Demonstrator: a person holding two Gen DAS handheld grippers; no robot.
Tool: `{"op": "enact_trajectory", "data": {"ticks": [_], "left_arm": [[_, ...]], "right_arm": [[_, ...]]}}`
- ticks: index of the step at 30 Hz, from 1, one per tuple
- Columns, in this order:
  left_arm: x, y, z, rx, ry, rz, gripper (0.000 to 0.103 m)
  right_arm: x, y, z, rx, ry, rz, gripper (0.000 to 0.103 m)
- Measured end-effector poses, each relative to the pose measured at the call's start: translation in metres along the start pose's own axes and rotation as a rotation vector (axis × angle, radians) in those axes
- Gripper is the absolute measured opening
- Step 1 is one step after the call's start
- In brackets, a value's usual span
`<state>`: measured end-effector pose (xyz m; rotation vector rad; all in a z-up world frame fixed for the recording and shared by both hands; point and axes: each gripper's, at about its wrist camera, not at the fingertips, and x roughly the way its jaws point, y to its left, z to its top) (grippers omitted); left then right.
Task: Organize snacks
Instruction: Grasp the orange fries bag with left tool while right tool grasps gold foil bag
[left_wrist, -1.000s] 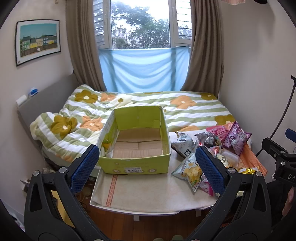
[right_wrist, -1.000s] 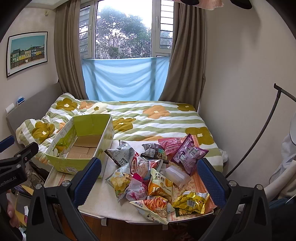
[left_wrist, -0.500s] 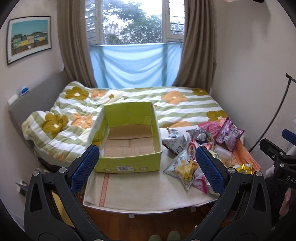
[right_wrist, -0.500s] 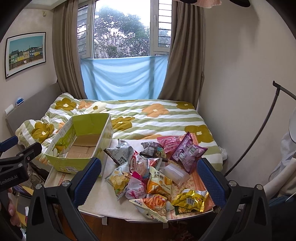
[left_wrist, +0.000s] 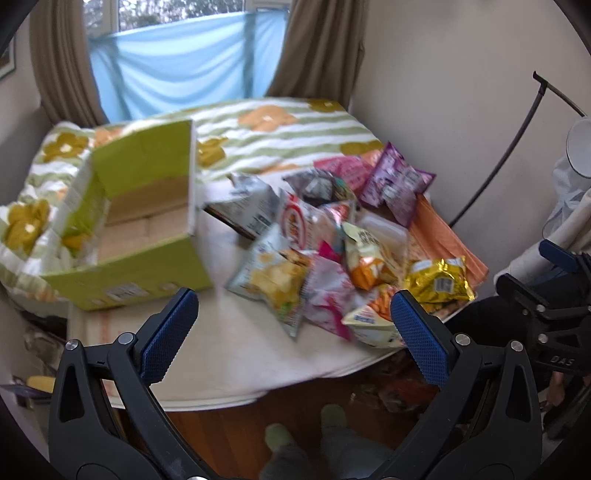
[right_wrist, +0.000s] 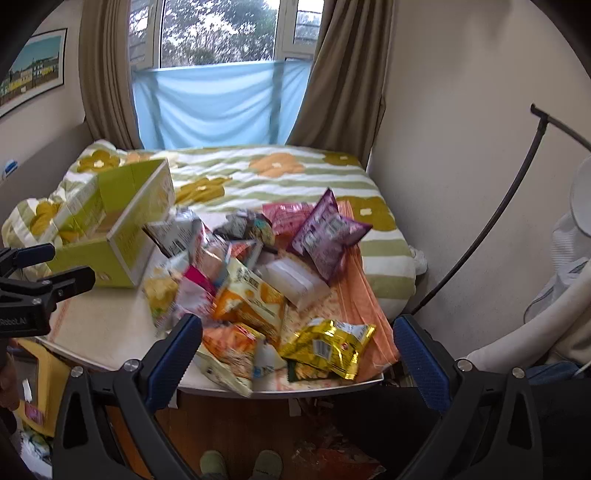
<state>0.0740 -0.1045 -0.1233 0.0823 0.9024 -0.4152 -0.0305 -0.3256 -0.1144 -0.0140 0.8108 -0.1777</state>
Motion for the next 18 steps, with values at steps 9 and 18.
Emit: {"op": "enact_trajectory", "data": {"ticks": [9,18], "left_arm": [[0.074,-0.060,-0.017,-0.062,0.156,-0.047,0.103],[0.132,-0.091,-0.032,-0.108,0.253,0.016,0.103]], "right_arm": [[0.071,-0.045,-0.013,-0.207,0.109,0.080,0.103],[0.134,-0.041,-0.025,-0.538,0.239,0.218,0.103]]}}
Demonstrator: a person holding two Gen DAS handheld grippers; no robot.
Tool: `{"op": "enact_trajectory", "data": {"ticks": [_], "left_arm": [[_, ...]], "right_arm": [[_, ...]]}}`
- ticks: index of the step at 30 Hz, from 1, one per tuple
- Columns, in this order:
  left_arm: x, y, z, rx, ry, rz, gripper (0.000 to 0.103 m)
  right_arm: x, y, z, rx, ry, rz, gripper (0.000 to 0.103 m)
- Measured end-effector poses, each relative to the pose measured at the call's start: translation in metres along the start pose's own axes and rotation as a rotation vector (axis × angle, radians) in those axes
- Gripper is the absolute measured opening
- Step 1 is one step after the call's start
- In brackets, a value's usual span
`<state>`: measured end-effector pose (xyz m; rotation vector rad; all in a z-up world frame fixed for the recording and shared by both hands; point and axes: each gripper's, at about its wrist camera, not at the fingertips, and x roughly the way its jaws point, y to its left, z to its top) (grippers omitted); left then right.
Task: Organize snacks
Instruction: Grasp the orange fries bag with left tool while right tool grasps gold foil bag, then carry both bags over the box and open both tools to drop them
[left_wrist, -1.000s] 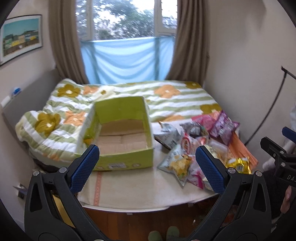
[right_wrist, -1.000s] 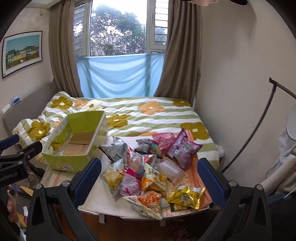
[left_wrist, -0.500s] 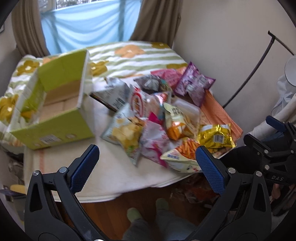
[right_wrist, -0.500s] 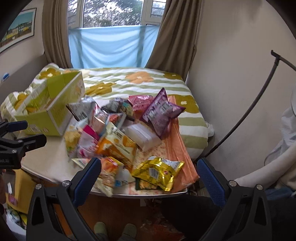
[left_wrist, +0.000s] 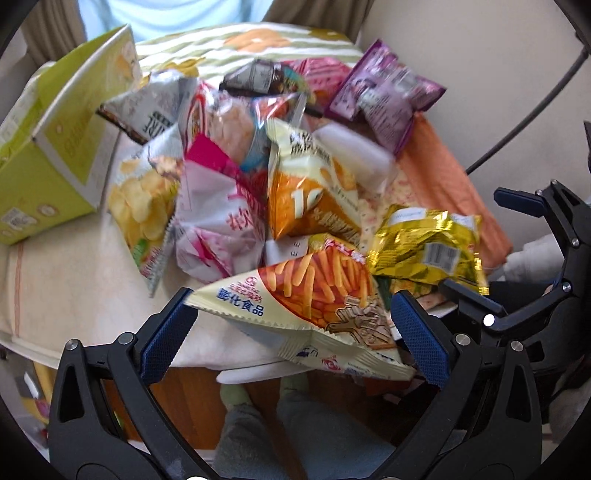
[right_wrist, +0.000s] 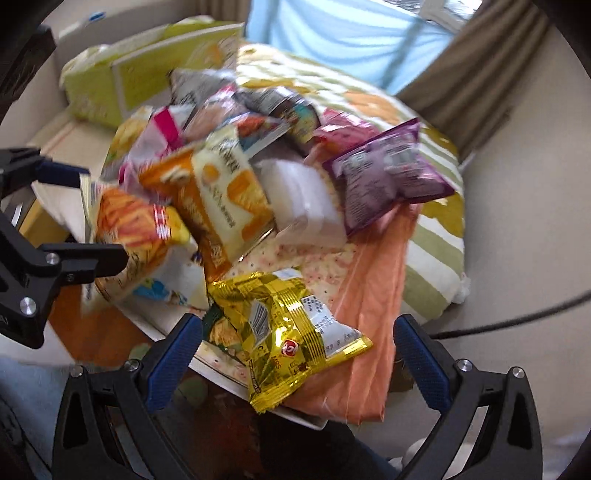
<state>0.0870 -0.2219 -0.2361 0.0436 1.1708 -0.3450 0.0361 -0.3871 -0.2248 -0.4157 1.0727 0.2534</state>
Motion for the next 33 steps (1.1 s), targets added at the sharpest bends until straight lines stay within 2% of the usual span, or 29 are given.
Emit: {"op": "enact_trajectory", "data": {"ticks": [2,5,6,7,12,15,17,21,23,26,33], "left_arm": [[0.009,0.000,-0.001,-0.019,0.015,0.012,0.103],[0.018,-0.001,-0.004,-0.025,0.031,0.025,0.100],[0.020,-0.002,-0.005,-0.024,0.035,0.027,0.093],[0.022,-0.002,-0.006,-0.026,0.039,0.023,0.081],[0.026,0.001,-0.007,-0.050,0.037,0.007,0.068],[0.024,0.000,-0.010,-0.042,0.027,0.010,0.062],[0.024,0.000,-0.012,-0.040,0.022,0.015,0.060],[0.018,0.000,-0.015,-0.042,0.018,0.018,0.055],[0.014,0.000,-0.016,-0.039,0.014,0.018,0.053],[0.007,0.001,-0.017,-0.035,0.004,0.019,0.050],[-0.021,0.002,-0.020,-0.026,-0.027,0.024,0.048]], "right_arm": [[0.012,-0.001,0.000,-0.026,0.023,0.046,0.103],[0.024,-0.001,-0.001,-0.067,0.042,0.059,0.103],[0.027,0.000,0.000,-0.080,0.044,0.059,0.103],[0.030,0.000,0.001,-0.090,0.045,0.060,0.103],[0.039,0.001,0.004,-0.127,0.039,0.085,0.101],[0.047,0.001,0.007,-0.149,0.050,0.100,0.090],[0.054,0.002,0.008,-0.161,0.074,0.113,0.076],[0.060,0.008,0.006,-0.175,0.091,0.114,0.067],[0.058,0.009,0.006,-0.171,0.088,0.126,0.059],[0.053,0.010,0.006,-0.157,0.075,0.133,0.053],[0.031,-0.001,0.004,-0.090,0.056,0.113,0.049]]}}
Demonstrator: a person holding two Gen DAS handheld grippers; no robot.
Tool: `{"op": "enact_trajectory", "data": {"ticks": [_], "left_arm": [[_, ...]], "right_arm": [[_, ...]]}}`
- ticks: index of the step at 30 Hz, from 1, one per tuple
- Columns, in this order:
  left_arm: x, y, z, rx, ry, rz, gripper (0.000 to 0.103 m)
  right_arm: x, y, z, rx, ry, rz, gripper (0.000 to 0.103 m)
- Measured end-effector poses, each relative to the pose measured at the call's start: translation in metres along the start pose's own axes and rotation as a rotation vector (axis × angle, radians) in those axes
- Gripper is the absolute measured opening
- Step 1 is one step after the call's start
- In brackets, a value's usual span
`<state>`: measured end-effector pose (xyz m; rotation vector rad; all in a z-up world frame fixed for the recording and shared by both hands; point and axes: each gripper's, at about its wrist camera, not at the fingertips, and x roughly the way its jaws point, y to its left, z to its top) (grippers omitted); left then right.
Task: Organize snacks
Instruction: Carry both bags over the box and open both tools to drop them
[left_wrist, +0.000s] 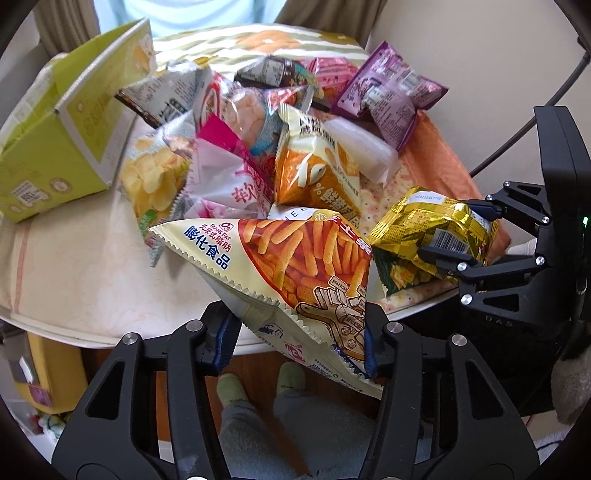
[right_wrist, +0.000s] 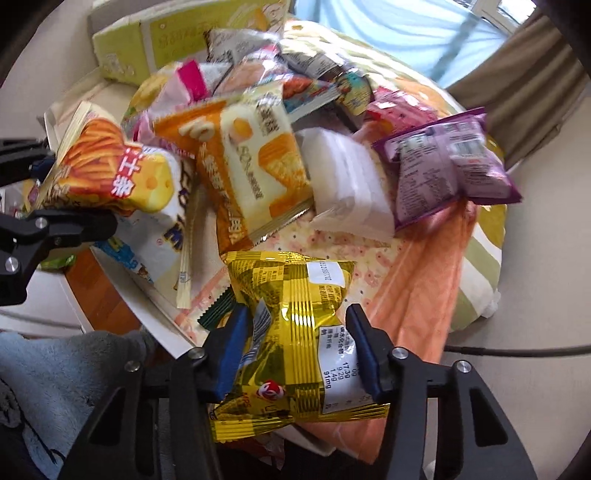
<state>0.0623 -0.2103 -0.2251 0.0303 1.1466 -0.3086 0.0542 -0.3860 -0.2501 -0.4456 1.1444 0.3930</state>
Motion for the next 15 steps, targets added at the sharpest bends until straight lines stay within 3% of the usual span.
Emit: {"op": "enact_trajectory", "data": {"ticks": [8,15], "left_arm": [[-0.061,0.011,0.008,0.007,-0.130,0.012,0.048],[-0.107,0.039,0.033,0.004,-0.265,0.024,0.048]], "right_arm": [[-0.040,-0.003,0.012,0.103,-0.085,-0.014,0.049],[-0.070,-0.004,0.048,0.137,-0.172,-0.058,0.049]]}}
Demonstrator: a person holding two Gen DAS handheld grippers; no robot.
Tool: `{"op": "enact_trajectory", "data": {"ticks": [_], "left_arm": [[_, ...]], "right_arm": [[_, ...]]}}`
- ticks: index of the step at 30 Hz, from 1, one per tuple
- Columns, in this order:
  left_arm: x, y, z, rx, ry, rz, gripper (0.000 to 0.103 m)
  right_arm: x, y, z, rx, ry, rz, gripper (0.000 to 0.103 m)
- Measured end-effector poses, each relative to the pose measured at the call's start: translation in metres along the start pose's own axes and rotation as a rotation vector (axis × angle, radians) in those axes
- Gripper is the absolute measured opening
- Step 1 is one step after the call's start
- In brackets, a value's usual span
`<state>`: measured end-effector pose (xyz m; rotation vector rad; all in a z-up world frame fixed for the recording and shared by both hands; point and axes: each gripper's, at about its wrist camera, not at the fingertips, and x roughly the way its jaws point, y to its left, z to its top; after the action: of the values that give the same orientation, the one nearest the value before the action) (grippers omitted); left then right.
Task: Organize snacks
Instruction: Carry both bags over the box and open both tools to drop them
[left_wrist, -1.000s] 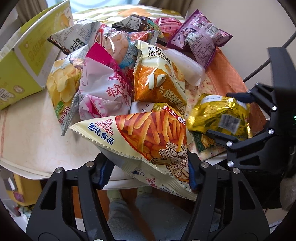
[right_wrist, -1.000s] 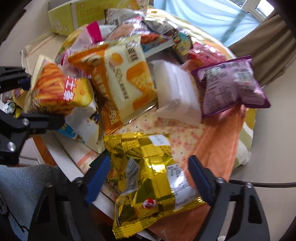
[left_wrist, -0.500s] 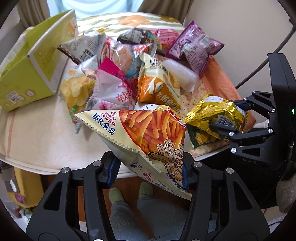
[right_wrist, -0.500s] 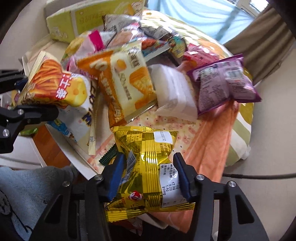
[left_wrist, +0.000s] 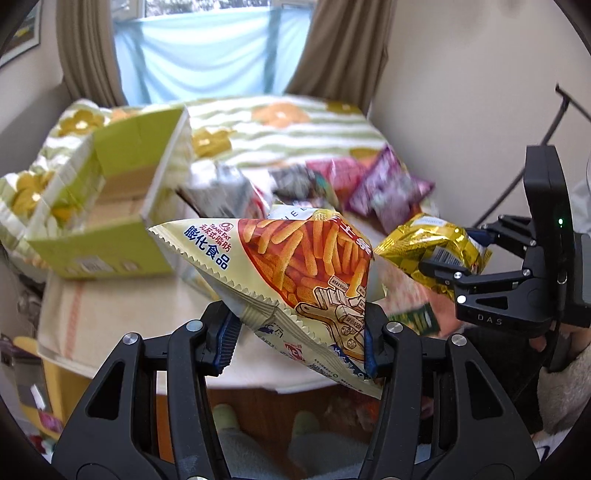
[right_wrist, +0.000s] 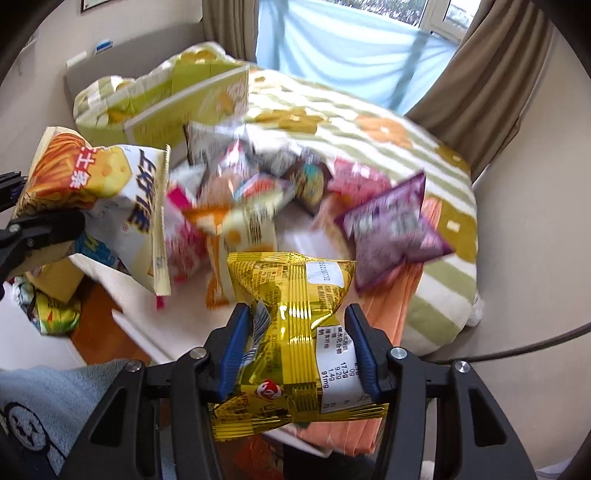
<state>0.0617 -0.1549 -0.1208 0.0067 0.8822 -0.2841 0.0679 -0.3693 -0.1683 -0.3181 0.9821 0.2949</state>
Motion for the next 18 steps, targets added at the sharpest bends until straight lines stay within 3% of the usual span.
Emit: {"op": "enact_trajectory", "data": {"ticks": [8,14,18], "left_arm": [[-0.016,0.083,0.064,-0.014,-0.100,0.047,0.048],[-0.006,0.170,0.110,-0.019,-0.099,0.090,0.048],[0.013,0.224,0.133,-0.008,-0.056,0.108,0.048]], "right_arm": [[-0.020,0.028,0.086,0.018,-0.121,-0.029,0.049],[-0.008,0.071,0.172,0.050,-0.186,-0.001,0.049],[0.012,0.106,0.222,0.088,-0.189,0.029,0.049]]}}
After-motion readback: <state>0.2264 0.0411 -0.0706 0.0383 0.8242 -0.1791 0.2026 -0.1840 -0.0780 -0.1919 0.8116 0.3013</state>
